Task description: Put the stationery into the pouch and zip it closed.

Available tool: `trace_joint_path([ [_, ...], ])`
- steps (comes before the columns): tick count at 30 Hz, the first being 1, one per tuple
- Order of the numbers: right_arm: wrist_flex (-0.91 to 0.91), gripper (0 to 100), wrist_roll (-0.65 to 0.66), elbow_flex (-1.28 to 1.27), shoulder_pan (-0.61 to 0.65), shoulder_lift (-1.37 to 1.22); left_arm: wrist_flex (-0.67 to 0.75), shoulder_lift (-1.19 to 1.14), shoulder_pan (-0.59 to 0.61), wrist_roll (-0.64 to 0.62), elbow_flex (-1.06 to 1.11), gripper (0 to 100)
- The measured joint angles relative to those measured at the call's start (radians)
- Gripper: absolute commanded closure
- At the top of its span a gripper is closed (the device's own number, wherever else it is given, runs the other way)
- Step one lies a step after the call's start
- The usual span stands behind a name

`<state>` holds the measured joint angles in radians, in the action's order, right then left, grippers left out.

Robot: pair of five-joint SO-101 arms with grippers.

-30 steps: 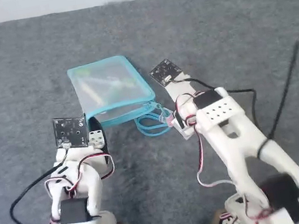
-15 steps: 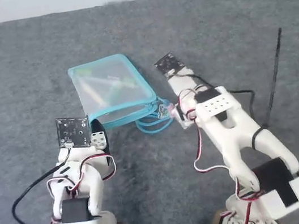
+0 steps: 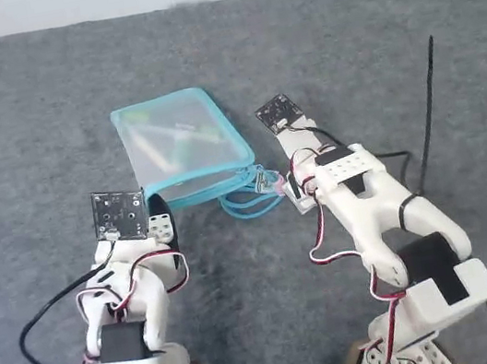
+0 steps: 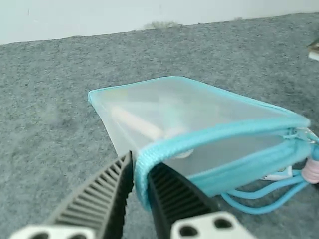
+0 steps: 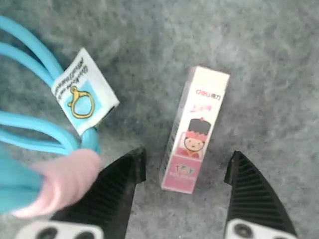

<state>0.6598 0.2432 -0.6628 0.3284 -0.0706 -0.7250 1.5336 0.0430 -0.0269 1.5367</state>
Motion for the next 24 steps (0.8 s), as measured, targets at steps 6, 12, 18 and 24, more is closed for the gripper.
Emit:
trace_joint_path([
  [6,-0.002,97.3,0.002,0.003,-0.008,0.002,0.0,0.0,0.0,0.0,0.0,99],
  [12,0.014,99.1,0.002,0.011,-0.028,0.002,0.0,0.002,0.0,0.0,0.012,99],
  [18,0.221,99.1,0.002,0.014,-0.095,0.15,0.032,0.002,-0.002,0.006,0.052,99],
  [24,0.545,99.1,0.003,0.012,-0.087,0.528,0.041,0.002,-0.052,0.009,0.08,99],
])
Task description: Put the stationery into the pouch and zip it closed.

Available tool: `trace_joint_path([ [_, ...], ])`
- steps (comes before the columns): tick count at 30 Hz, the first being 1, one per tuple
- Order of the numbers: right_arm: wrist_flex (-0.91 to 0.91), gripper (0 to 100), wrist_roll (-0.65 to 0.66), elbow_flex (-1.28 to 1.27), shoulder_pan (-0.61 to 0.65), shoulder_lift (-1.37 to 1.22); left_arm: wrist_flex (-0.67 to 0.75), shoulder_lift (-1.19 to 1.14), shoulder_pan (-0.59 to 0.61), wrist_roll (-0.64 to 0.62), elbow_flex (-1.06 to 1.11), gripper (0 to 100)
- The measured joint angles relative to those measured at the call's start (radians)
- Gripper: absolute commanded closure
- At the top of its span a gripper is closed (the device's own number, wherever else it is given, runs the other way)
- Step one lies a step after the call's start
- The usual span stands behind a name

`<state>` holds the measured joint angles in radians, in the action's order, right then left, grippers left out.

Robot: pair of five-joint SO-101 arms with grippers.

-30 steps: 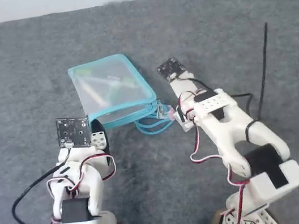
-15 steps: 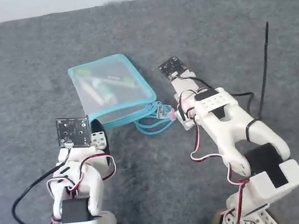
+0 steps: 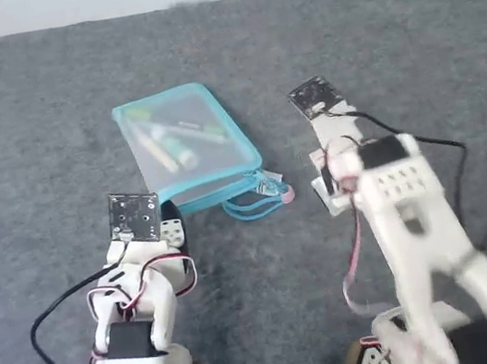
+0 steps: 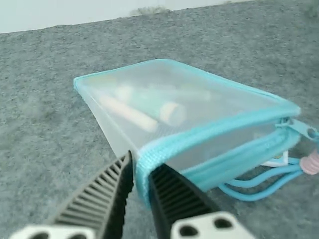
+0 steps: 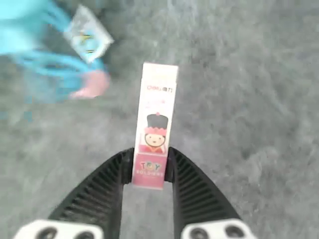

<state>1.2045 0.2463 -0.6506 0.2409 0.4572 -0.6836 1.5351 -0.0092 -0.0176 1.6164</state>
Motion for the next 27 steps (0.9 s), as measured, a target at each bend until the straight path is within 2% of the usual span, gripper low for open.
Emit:
trace_joint_path([
  [6,0.158,99.2,0.003,0.0,0.173,0.345,0.0,0.0,-0.011,0.002,0.002,99],
  [11,0.213,99.2,0.069,0.0,0.362,0.367,0.0,0.0,-0.011,0.012,0.002,99],
  [16,0.236,99.2,0.084,0.083,0.488,0.256,0.0,0.0,-0.011,0.044,0.002,99],
  [22,0.236,99.2,0.078,0.278,0.5,-0.031,0.0,0.0,-0.011,0.044,0.002,99],
  [27,0.236,99.2,0.011,0.45,0.494,-0.279,0.0,0.0,-0.011,0.044,0.002,99],
])
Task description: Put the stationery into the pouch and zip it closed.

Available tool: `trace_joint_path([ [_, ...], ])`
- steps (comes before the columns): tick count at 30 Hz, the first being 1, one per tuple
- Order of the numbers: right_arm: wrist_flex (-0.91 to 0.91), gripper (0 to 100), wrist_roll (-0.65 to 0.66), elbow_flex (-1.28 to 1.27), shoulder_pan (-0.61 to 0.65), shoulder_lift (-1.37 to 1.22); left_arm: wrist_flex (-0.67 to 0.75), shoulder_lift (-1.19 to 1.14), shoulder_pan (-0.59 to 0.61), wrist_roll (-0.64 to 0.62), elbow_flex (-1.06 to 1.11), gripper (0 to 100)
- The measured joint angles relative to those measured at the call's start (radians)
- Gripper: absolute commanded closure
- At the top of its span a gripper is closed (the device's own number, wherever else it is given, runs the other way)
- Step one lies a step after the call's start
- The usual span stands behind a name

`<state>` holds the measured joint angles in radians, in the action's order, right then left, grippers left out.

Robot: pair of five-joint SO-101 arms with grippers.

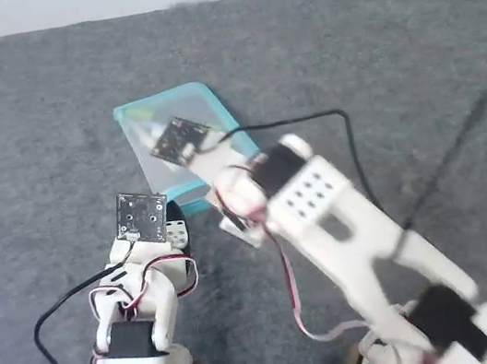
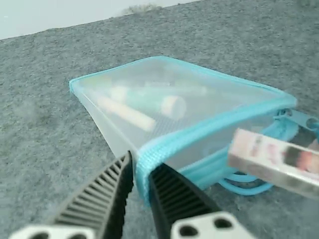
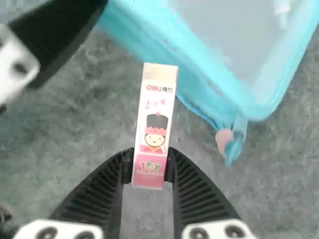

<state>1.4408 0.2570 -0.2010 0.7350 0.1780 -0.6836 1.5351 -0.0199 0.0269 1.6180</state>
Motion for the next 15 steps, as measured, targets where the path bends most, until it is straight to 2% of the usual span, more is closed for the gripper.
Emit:
trace_joint_path([
  [10,0.057,99.2,-0.014,0.304,-0.064,-0.33,0.0,0.0,0.0,0.0,0.0,99],
  [13,0.107,99.1,-0.064,0.423,-0.066,-0.402,0.0,0.0,-0.002,0.0,0.0,99],
  [15,0.129,95.0,-0.1,0.499,-0.066,-0.439,0.0,0.0,-0.002,0.0,0.0,99],
])
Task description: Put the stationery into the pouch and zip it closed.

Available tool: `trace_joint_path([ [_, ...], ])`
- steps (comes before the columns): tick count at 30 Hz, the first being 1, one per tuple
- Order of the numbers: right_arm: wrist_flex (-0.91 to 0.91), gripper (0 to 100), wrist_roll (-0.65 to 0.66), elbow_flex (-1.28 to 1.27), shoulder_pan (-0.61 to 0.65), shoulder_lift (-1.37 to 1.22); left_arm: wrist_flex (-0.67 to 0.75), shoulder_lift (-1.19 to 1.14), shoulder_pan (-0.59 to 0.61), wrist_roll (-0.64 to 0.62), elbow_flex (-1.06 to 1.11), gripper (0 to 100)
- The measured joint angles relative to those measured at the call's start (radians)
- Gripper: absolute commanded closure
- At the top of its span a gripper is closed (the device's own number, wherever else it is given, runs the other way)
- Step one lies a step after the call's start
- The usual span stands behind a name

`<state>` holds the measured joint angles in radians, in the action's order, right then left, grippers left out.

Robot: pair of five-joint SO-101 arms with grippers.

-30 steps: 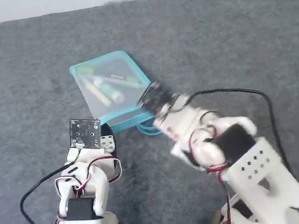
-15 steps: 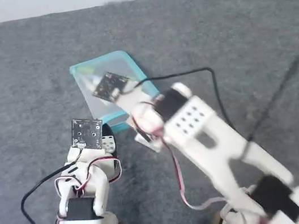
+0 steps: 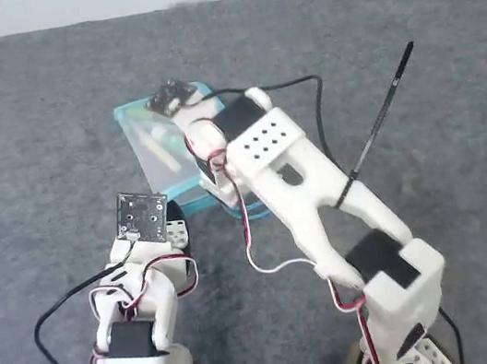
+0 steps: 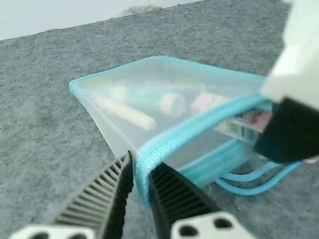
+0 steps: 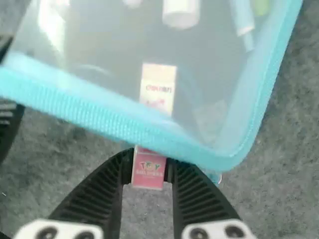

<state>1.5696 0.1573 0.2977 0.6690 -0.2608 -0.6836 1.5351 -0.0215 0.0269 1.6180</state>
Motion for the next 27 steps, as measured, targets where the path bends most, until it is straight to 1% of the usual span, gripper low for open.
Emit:
trace_joint_path([
  [5,0.012,72.3,-0.02,0.107,-0.014,-0.072,0.0,0.0,0.0,0.0,0.0,99],
  [8,0.012,66.0,-0.025,0.118,-0.011,-0.08,0.006,0.0,-0.014,0.0,0.0,99],
  [14,0.012,65.5,-0.025,0.12,-0.005,-0.06,0.02,-0.002,-0.017,-0.005,0.002,99],
  [17,0.012,65.5,-0.023,0.12,-0.037,0.009,0.018,0.0,-0.005,0.008,0.002,99],
  [20,0.028,65.5,-0.008,0.121,-0.041,0.097,0.018,-0.002,-0.005,0.008,0.006,99],
  [22,0.049,65.5,0.009,0.123,-0.068,0.152,0.018,-0.002,-0.005,0.008,0.006,99],
  [27,0.094,65.5,0.034,0.115,-0.18,0.275,0.018,-0.002,-0.005,0.008,0.006,99],
])
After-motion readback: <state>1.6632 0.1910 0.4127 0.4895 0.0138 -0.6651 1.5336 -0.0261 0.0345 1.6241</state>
